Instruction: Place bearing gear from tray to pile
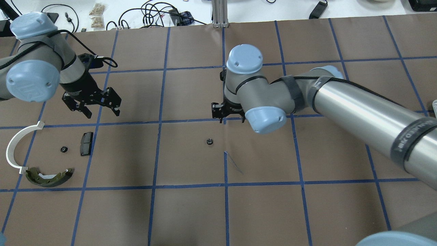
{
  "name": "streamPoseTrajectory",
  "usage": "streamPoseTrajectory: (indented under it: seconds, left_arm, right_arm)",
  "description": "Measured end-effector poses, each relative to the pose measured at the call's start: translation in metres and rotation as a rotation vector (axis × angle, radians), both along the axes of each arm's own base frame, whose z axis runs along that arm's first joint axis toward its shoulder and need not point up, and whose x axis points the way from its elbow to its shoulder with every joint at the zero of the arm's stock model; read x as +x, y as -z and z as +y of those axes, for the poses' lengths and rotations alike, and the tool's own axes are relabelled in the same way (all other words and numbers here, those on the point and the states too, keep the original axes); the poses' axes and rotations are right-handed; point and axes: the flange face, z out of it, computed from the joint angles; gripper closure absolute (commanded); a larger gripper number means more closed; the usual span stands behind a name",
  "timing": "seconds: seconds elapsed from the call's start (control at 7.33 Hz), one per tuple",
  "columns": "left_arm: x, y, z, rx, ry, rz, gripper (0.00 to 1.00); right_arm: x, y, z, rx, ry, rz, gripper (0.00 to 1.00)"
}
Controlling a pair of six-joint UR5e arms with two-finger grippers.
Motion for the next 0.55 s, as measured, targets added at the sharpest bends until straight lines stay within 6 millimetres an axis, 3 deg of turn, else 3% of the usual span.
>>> streamPoseTrajectory:
  seconds: [0.27,0.41,0.55]
  left_arm:
    - [-0.081,0.008,0.003,0.001,-0.039,0.022,0.0]
    - [-0.122,0.011,0.009,-0.006,-0.029,0.021,0.0]
    - [-0.161,0.017,0.018,-0.023,0.012,0.02,0.0]
  right_arm:
    - [-0.083,-0.085,-0.032,-0.008,-0.04,0.077,0.0]
    - [-0.102,-0.133,-0.038,0.008,-0.04,0.119,0.0]
    - [-0.108,-0.177,-0.04,0.014,-0.033,0.137,0.0]
